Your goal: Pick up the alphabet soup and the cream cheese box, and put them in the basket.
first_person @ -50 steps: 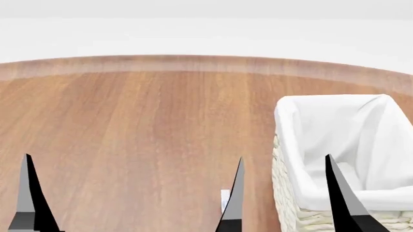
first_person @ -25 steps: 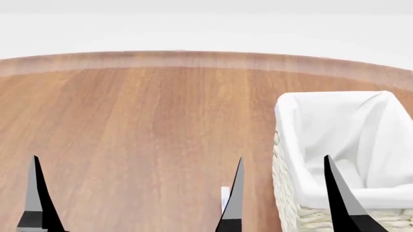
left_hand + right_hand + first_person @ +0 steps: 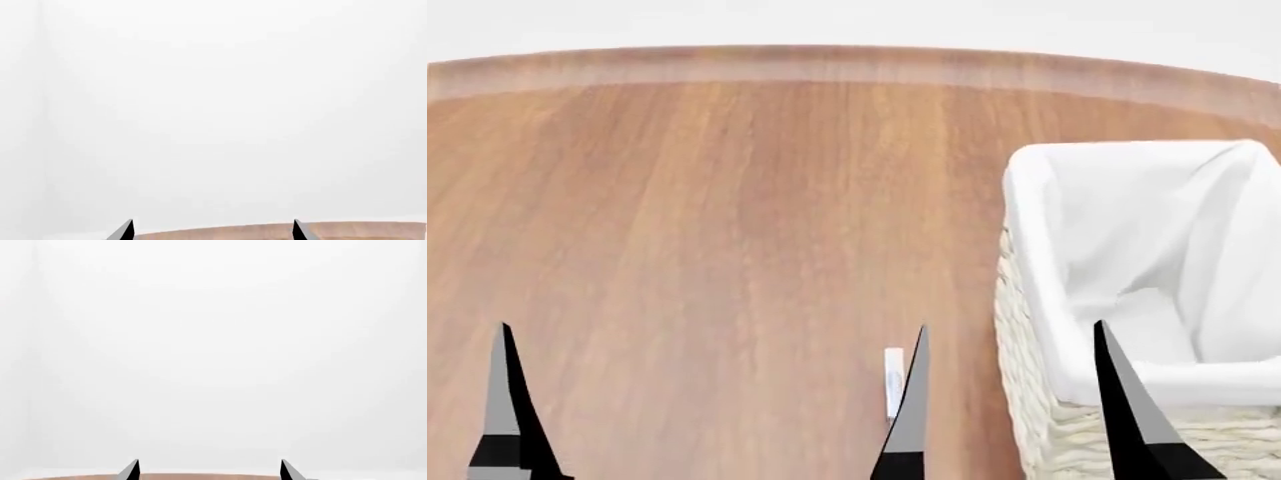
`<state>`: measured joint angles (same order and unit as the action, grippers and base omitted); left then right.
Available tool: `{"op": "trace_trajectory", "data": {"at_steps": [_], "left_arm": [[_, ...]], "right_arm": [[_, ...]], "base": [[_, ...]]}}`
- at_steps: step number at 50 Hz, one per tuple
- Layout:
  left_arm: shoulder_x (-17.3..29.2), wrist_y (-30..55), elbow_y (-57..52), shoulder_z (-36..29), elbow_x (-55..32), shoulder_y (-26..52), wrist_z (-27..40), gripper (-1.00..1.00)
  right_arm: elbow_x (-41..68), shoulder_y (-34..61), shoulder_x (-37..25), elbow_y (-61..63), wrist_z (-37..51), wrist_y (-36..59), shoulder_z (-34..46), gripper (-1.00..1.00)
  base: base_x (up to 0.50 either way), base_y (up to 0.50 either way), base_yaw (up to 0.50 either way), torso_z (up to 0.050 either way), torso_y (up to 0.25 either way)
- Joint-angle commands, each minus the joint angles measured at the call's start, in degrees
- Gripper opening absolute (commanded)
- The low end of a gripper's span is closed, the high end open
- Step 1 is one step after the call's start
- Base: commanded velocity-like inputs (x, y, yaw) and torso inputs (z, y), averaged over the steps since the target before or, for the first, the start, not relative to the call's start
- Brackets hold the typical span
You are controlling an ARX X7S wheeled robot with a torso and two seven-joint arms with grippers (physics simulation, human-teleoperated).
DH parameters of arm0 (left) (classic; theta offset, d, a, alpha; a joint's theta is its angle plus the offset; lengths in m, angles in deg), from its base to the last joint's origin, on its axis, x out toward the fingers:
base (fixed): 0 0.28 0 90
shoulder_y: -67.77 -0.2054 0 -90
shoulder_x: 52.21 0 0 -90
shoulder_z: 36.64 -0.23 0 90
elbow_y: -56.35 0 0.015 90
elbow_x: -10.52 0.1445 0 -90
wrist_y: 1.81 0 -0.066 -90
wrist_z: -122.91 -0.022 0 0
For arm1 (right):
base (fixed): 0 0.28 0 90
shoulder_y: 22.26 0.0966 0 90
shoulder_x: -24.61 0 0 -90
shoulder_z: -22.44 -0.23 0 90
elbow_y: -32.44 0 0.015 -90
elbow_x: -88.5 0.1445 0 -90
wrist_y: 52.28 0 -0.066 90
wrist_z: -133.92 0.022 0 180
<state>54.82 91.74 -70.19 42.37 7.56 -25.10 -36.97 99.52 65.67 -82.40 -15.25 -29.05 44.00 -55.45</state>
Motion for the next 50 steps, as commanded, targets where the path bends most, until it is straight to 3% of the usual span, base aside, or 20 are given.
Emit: {"op": "trace_trajectory", "data": {"at_steps": [1, 50], "left_arm": [[0.3, -0.2, 0.3, -0.2, -0.1, 0.0, 0.4, 1.00], [1.3, -0.7, 0.8, -1.6, -0.2, 0.3, 1.6, 1.00]], "right_arm": [[0.2, 0.0, -0.4, 0.1, 0.5, -0.1, 0.3, 1.00], [1.1, 0.2, -1.7, -0.9, 1.8, -1.2, 1.0, 1.00]], "base": [[0.00, 0.00, 0.00, 0.000, -0.117], [0.00, 0.00, 0.00, 0.000, -0.117]]}}
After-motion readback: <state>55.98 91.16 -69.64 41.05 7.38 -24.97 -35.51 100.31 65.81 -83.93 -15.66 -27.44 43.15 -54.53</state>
